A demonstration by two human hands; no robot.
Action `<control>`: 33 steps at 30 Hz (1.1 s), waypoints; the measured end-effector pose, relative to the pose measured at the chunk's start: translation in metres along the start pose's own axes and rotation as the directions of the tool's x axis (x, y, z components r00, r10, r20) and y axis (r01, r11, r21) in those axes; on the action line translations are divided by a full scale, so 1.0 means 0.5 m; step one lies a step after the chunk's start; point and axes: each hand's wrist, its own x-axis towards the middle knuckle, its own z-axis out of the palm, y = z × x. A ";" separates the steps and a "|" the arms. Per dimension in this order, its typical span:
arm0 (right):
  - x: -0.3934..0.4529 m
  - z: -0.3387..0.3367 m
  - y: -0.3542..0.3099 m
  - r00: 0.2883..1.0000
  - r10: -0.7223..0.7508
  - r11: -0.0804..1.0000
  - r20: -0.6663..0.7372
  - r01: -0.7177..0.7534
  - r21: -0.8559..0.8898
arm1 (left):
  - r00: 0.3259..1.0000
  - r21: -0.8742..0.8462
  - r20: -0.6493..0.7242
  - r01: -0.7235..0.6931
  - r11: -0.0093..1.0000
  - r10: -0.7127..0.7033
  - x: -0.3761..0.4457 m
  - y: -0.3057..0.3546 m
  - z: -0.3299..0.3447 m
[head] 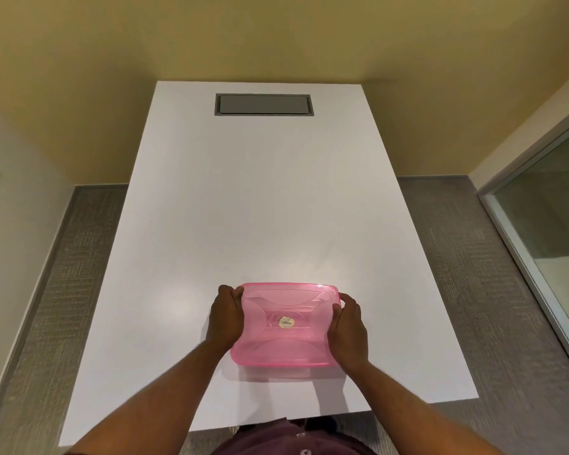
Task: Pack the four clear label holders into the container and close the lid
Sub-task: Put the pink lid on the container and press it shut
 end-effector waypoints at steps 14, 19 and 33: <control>0.010 0.016 0.022 0.995 0.096 0.995 0.034 -0.095 -0.025 | 0.998 0.086 -0.043 0.050 0.995 -0.047 -0.004 -0.007 0.018; 0.014 0.017 0.020 0.995 0.095 0.995 0.028 -0.094 -0.013 | 0.993 0.096 -0.119 0.037 0.995 -0.025 -0.004 -0.011 0.028; 0.042 -0.004 0.021 0.958 0.200 0.965 0.207 -0.229 0.125 | 0.988 0.091 -0.149 0.043 0.995 -0.029 -0.002 -0.016 0.033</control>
